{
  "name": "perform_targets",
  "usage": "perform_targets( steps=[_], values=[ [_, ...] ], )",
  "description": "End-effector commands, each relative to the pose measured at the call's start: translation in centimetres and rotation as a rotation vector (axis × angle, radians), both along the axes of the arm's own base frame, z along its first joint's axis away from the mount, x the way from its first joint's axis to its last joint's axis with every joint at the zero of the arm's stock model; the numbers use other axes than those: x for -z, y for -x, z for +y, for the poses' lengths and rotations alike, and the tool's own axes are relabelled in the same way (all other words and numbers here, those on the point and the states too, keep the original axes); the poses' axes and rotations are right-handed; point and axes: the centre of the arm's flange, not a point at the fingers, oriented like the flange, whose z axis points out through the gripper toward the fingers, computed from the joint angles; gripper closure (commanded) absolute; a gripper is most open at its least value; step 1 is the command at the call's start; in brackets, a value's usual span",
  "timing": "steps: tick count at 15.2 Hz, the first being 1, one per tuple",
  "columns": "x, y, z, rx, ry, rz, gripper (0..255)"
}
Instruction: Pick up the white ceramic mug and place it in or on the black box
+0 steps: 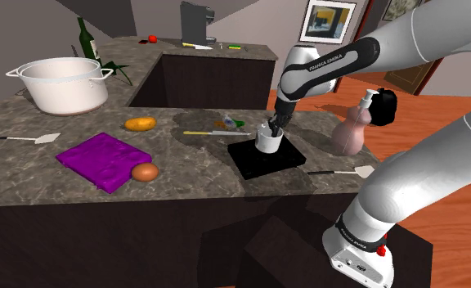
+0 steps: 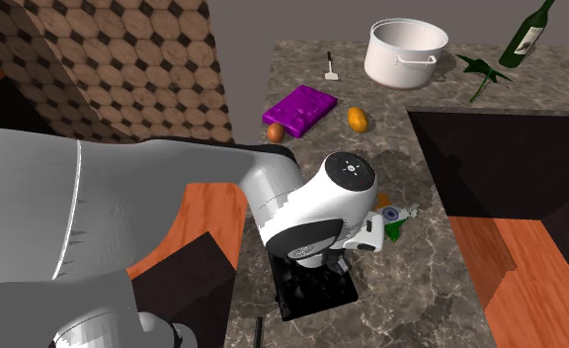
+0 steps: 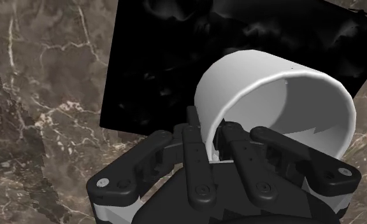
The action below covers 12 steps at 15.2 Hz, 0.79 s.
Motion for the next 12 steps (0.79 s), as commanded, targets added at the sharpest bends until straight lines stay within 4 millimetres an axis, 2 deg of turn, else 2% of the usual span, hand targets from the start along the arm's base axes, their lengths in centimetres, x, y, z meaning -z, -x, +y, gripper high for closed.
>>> perform_targets(
  steps=[1, 6, 10, 12],
  values=[
    [0.0, 0.0, 0.0, 0.0, 0.0, 0.0, 0],
    [0.0, 0.0, 0.0, 0.0, 0.0, 0.0, 0],
    [-5.0, 0.2, -0.2, 0.0, 0.0, 0.0, 0],
    [-5.0, 0.2, -0.2, 0.0, 0.0, 0.0, 0]
  ],
)
